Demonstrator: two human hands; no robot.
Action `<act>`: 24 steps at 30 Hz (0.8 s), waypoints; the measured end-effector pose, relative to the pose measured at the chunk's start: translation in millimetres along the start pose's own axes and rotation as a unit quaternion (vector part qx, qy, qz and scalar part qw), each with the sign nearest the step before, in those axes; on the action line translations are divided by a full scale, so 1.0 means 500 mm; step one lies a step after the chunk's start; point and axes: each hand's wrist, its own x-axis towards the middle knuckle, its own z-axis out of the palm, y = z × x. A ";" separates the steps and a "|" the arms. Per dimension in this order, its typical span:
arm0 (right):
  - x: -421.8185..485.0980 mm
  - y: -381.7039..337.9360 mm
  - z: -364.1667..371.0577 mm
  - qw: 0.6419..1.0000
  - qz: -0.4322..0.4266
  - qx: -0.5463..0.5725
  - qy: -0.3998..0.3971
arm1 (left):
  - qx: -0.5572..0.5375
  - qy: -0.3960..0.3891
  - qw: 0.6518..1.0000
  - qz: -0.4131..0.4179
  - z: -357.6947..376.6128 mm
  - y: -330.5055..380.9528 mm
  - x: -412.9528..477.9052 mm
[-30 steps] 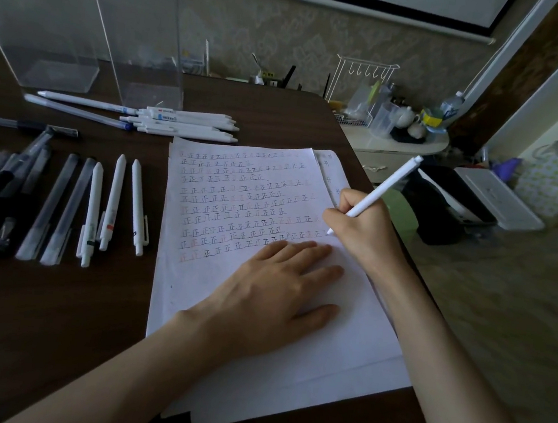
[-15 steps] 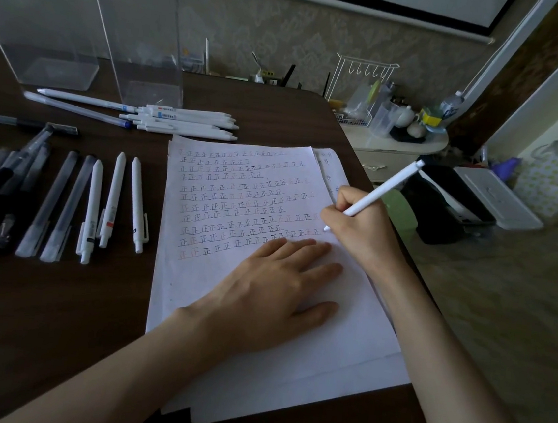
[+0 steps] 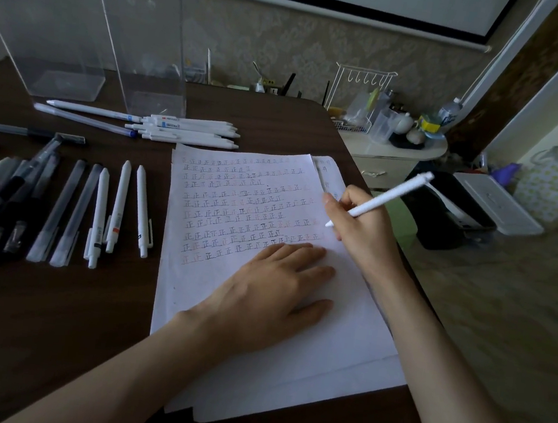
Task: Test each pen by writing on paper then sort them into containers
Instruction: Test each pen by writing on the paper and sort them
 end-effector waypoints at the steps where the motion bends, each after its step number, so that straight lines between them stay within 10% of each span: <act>1: 0.000 -0.002 0.000 1.000 -0.002 0.013 0.012 | -0.010 0.025 1.000 -0.012 -0.004 0.001 0.002; 7: -0.005 -0.008 0.000 0.999 -0.048 -0.002 -0.002 | -0.207 0.111 0.954 -0.185 -0.041 0.002 -0.002; 24: -0.005 -0.023 0.003 0.995 -0.035 0.045 -0.083 | -0.198 0.077 0.974 -0.081 -0.036 -0.003 0.002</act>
